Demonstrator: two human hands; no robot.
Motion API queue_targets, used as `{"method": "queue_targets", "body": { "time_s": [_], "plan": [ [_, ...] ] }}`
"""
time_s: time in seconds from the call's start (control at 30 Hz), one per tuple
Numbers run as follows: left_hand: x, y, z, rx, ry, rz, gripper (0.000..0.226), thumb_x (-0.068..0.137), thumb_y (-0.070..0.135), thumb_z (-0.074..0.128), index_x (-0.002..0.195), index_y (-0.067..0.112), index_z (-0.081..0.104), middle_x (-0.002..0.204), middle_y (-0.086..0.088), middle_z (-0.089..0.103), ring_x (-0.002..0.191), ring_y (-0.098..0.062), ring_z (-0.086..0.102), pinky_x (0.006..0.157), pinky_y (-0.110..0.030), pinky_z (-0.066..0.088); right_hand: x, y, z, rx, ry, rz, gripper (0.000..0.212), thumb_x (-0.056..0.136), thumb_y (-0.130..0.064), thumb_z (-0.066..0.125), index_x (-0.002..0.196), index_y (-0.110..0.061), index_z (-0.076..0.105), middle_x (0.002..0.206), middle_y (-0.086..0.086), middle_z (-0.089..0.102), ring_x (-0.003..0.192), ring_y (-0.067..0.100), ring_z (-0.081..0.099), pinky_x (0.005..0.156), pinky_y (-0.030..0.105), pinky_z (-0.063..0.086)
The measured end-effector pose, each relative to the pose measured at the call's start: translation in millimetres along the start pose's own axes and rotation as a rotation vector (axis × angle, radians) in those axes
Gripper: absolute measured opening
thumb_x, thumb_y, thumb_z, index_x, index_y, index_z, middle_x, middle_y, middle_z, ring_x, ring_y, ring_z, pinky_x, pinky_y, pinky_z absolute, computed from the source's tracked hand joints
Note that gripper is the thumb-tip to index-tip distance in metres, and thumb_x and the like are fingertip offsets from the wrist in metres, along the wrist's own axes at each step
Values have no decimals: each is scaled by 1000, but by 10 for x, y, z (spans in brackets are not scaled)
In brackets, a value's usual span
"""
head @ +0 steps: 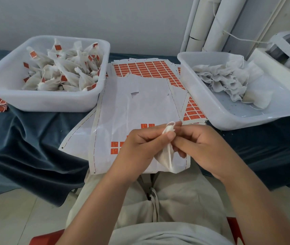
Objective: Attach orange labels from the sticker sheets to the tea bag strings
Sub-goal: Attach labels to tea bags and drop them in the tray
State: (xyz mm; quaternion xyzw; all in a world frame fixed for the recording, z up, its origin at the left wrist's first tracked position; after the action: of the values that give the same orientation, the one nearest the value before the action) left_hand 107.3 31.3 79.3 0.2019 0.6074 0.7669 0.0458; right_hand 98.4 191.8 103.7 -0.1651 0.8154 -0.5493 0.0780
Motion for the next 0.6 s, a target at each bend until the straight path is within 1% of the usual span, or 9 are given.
{"method": "queue_targets", "body": {
  "time_s": [0.1,0.17,0.23,0.3,0.33,0.37,0.43,0.53,0.6],
  "plan": [
    [-3,10,-40,18,76,-25,20,104,24,64,110,25,83,97,-8,81,102,-12,75,90,-15,52,-13,-28,15,-47,-17,-2,19,103,-27,65,92,-32,80,77,-4,74,61,6,63,63,17,52],
    [-1,-15,-81,66,150,-31,19,103,24,66,109,25,84,101,0,81,103,-5,74,83,-12,52,-14,-29,-12,-125,11,19,19,100,-35,66,85,-33,79,75,-6,74,60,5,64,62,19,53],
    [0,-31,-120,157,234,-36,18,102,28,67,107,25,84,106,6,81,105,-1,72,80,-13,53,-31,-37,-52,-271,36,13,16,99,-39,66,89,-37,77,77,-13,73,63,3,66,63,15,52],
    [4,-63,-155,407,267,-2,26,104,38,64,94,22,82,85,-5,76,78,-5,68,67,-21,52,-67,-67,-77,-390,38,-22,11,100,-38,64,98,-38,75,83,-22,72,73,-1,69,69,10,49],
    [14,-88,-154,572,247,26,36,105,40,61,83,17,77,72,-9,67,64,-13,60,61,-33,49,-80,-91,-81,-440,39,-47,11,101,-37,63,101,-39,74,86,-25,72,78,-3,69,71,9,47],
    [21,-114,-140,716,204,45,44,107,42,56,76,14,70,63,-7,59,58,-17,54,58,-38,47,-90,-114,-80,-498,42,-78,12,101,-36,63,101,-38,74,85,-24,72,80,-3,68,72,10,47],
    [26,-154,-108,906,83,44,48,109,46,43,77,17,64,64,3,58,62,-16,57,61,-40,48,-99,-149,-70,-634,46,-146,15,101,-32,63,98,-32,78,78,-20,71,83,-2,65,72,12,45],
    [0,-192,-94,983,-61,-14,44,109,51,28,83,28,55,73,11,55,72,-11,55,64,-32,45,-88,-178,-95,-745,55,-215,18,99,-33,65,97,-27,81,81,-16,70,81,4,62,73,16,44],
    [-18,-222,-81,924,-137,-64,43,111,46,28,82,24,51,74,6,53,73,-15,52,66,-34,43,-86,-197,-108,-757,46,-268,22,96,-39,64,96,-25,81,84,-12,67,77,5,60,72,20,46]
  ]
}}
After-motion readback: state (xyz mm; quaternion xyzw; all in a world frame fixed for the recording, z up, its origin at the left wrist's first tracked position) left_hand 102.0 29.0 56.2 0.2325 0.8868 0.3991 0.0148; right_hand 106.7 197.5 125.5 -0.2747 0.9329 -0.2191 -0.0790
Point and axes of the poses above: each hand's wrist, its own x-axis towards the middle knuckle, its own z-axis out of the palm, y = z × x, the point moved 4 cm from there along x, towards the middle knuckle
